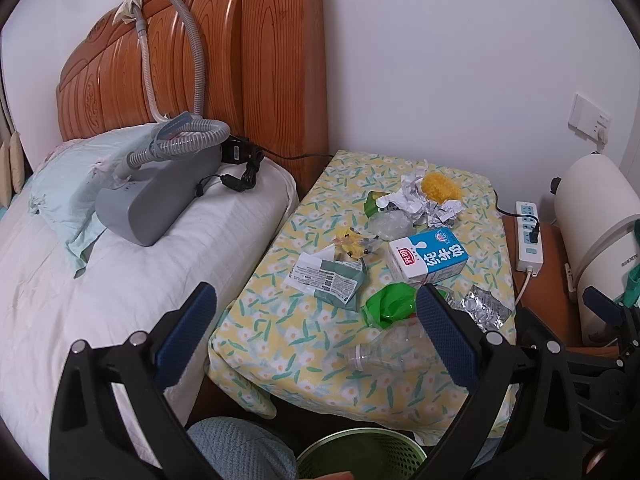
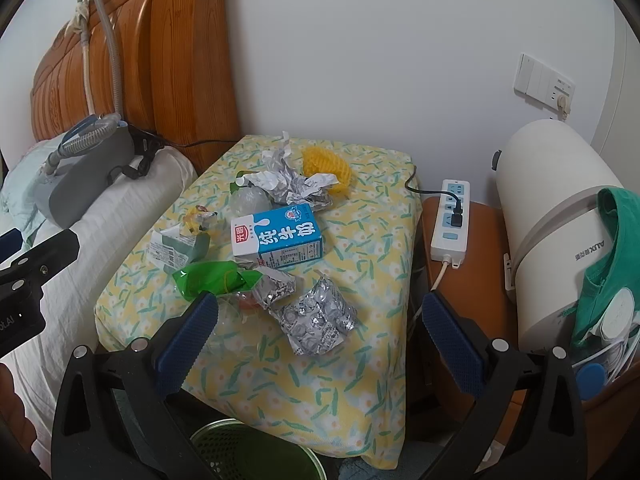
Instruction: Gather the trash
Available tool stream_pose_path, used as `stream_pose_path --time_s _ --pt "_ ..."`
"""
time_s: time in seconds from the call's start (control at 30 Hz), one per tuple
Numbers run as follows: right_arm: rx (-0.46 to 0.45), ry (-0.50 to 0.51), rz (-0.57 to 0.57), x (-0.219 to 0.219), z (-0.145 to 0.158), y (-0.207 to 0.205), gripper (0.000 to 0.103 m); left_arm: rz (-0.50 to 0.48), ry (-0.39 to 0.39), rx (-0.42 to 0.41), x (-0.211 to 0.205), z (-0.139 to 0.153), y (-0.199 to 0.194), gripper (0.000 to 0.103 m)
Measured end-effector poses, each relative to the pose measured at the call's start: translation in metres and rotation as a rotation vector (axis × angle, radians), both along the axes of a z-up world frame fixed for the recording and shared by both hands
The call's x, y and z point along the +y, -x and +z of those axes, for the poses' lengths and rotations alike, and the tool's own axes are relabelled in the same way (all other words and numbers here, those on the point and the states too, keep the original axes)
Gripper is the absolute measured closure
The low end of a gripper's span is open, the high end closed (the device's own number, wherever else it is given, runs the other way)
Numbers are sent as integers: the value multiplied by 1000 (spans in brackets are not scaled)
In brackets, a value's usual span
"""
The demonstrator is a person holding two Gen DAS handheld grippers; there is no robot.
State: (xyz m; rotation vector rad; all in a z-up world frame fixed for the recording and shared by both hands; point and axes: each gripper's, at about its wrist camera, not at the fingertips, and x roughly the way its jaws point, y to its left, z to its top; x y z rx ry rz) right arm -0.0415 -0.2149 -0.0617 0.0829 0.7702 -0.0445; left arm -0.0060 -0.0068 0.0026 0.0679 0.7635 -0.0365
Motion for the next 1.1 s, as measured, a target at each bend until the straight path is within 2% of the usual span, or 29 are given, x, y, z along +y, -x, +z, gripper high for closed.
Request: stream_pose_path --time_s 1.1 --pt "7 -2 -1 0 -1 0 2 -7 0 1 -5 -2 1 7"
